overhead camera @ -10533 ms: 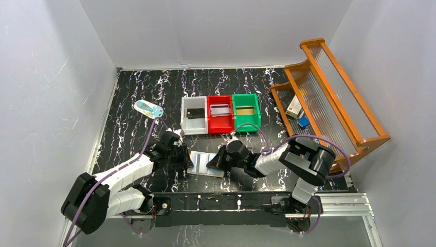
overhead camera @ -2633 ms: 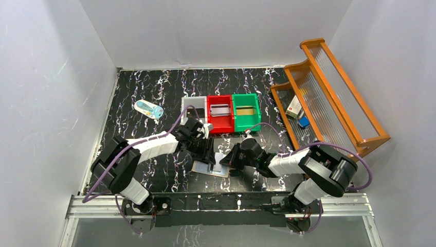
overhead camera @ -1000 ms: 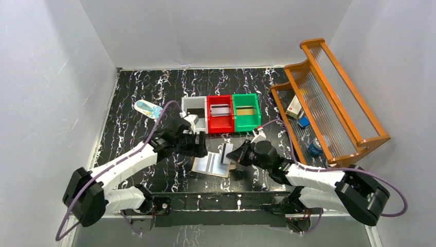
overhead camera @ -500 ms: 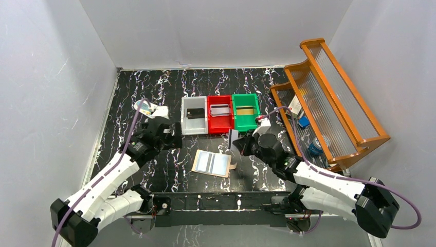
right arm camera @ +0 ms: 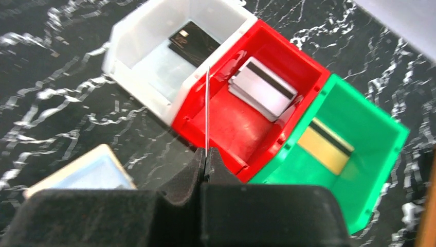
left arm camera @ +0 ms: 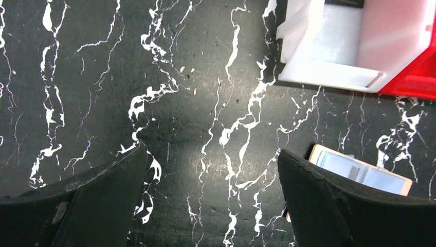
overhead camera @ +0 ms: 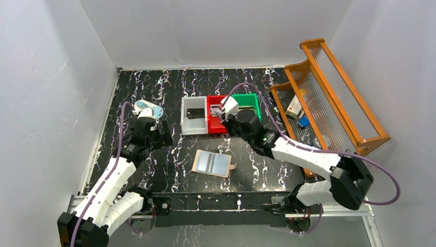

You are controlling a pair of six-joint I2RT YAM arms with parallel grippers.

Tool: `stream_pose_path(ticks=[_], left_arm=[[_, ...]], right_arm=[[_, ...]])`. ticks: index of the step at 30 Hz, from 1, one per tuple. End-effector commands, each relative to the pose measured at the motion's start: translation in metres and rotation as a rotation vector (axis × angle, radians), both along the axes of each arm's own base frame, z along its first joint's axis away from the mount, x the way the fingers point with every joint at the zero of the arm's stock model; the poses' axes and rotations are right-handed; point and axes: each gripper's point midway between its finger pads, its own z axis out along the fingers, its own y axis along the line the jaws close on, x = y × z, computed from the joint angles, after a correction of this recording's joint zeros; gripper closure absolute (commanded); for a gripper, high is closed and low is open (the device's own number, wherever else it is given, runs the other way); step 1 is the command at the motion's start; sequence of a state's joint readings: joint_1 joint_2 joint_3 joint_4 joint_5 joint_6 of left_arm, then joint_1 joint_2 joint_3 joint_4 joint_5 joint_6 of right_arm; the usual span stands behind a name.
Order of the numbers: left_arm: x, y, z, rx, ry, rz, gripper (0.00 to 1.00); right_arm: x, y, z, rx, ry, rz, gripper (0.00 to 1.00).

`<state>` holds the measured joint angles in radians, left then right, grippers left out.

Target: Take the credit cards out of the card holder

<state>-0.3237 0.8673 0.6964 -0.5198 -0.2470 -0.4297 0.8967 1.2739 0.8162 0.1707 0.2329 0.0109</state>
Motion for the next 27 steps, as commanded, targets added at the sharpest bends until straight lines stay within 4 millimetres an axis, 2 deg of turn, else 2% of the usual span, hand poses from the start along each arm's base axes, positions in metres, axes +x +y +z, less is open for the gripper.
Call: stream_pose_path(ticks=[1,4,6,10,15,17,19,22,27], left_arm=[[0.007,0.005,0.009,0.01,-0.06,0.018,0.02],[0.008,0.015,0.007,0.051,-0.055,0.07,0.02],[0.007,0.02,0.008,0.061,-0.05,0.104,0.02],[0.006,0.021,0.008,0.061,-0.051,0.111,0.02],[0.007,0.02,0.006,0.057,-0.057,0.108,0.02],[0.007,0.021,0.006,0.058,-0.059,0.109,0.02],[0.007,0.02,0.007,0.055,-0.064,0.109,0.02],[0.007,0.021,0.008,0.053,-0.07,0.109,0.02],[0.006,0.02,0.009,0.049,-0.074,0.105,0.02]], right_arm=[[0.038,-0.008,0.004,-0.295,-0.208,0.005,1.0],[0.054,-0.005,-0.017,-0.463,-0.168,0.006,1.0],[0.062,-0.001,-0.022,-0.51,-0.164,0.007,1.0],[0.074,0.012,-0.022,-0.53,-0.235,0.063,1.0],[0.089,0.021,-0.044,-0.648,-0.256,0.134,1.0],[0.096,0.022,-0.042,-0.659,-0.279,0.126,1.0],[0.103,0.025,-0.053,-0.676,-0.278,0.138,1.0],[0.112,0.028,-0.054,-0.688,-0.294,0.157,1.0],[0.131,0.02,-0.056,-0.783,-0.353,0.161,1.0]])
